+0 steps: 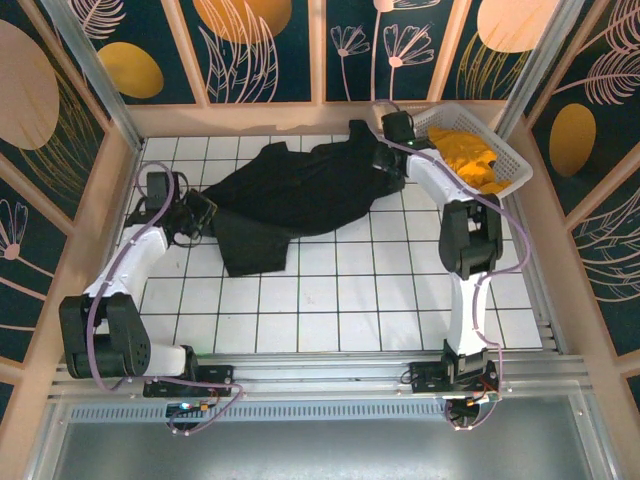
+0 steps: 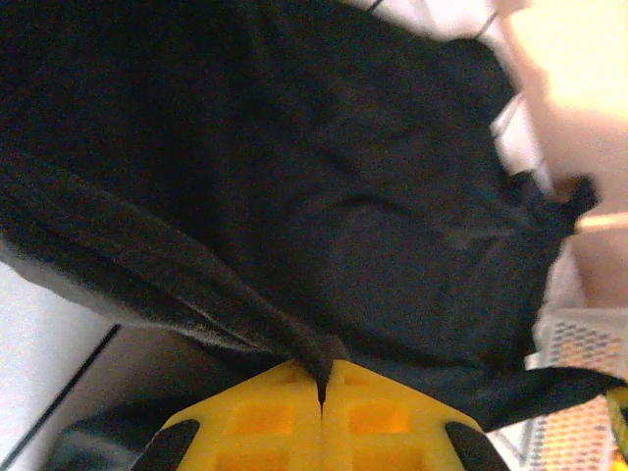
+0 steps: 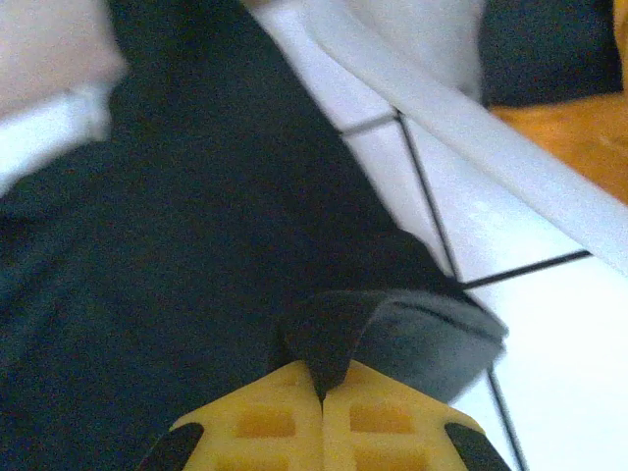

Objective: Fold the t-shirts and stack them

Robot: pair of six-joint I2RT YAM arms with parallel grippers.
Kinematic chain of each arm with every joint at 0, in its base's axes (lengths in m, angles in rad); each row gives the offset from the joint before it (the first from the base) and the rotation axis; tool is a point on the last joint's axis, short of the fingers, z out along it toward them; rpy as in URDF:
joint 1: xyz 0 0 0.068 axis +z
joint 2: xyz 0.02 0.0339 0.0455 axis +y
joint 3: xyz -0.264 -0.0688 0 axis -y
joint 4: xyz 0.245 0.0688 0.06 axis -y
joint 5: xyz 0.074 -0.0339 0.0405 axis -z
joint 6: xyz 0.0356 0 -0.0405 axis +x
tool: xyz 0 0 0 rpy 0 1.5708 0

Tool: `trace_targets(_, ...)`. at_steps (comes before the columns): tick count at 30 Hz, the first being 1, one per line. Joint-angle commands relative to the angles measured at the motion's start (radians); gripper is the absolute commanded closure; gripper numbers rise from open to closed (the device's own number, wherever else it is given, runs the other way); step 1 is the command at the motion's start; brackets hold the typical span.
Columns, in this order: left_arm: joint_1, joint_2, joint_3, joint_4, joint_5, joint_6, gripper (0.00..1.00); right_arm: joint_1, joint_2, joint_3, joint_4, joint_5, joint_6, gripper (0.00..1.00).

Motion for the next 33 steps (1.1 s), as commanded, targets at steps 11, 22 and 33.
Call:
trace_targets(11, 0.003, -0.162, 0.466, 0.044, -0.269, -0.103, 1.0, -0.105, -0.425, 0.096, 0.222, -0.184, 0.104, 1.0)
trace_targets(22, 0.002, -0.213, 0.862, -0.181, -0.495, -0.093, 1.0, -0.143, -0.741, -0.03, 0.298, -0.221, 0.129, 1.0)
trace_targets(33, 0.049, 0.153, 1.071, -0.345, -0.309, -0.069, 1.0, -0.158, -0.6, -0.042, 0.383, -0.392, 0.236, 1.0)
